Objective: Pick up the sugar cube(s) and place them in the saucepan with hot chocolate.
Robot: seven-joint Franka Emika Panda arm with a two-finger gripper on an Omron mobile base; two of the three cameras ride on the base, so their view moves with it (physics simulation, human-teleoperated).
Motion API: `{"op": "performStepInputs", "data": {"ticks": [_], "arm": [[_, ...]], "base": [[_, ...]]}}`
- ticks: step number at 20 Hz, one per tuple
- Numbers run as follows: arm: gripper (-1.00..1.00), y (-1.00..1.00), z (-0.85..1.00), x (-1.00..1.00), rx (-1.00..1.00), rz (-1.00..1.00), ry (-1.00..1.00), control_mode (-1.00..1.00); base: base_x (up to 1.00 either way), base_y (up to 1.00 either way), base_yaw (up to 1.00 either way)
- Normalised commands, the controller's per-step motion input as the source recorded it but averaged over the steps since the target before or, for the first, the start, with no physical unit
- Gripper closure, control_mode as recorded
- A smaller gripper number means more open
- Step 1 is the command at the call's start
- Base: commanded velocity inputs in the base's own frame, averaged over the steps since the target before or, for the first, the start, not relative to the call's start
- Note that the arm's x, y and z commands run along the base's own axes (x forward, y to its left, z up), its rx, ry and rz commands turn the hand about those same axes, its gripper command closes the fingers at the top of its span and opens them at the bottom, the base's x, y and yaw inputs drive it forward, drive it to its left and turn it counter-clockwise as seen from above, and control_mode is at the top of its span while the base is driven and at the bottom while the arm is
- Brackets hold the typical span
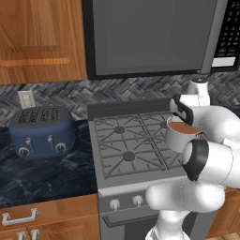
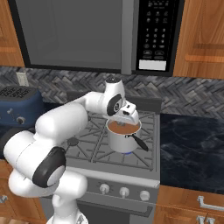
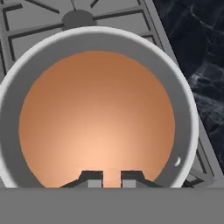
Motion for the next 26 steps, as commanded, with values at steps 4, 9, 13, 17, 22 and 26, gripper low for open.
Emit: {"op": "performStepInputs", "data": {"ticks": [4,9,13,17,22,26], "arm": [[-1.00,0.54,0.12,-0.35,-0.09,0.00,-0.03,-1.00],[-1.00,0.59,0.18,-0.42,-0.08,0.00,0.00,-1.00],[-1.00,0.47,0.41,-0.72,-0.09,0.00,0.00,-1.00],[-1.00,0.60,0.62,-0.73,-0.02,0.06,0.03,-1.00],[-1.00,0.99,0.36,-0.36,0.00,0.06,0.09,-1.00],[-1.00,0.98,0.10,-0.18,0.04,0.05,0.03,-1.00]], "base": [[0.00,0.00,0.00],[0.00,0.00,0.00],[0.00,0.00,0.00],[0.00,0.00,0.00],[0.00,0.00,0.00],[0.00,0.00,0.00]]}}
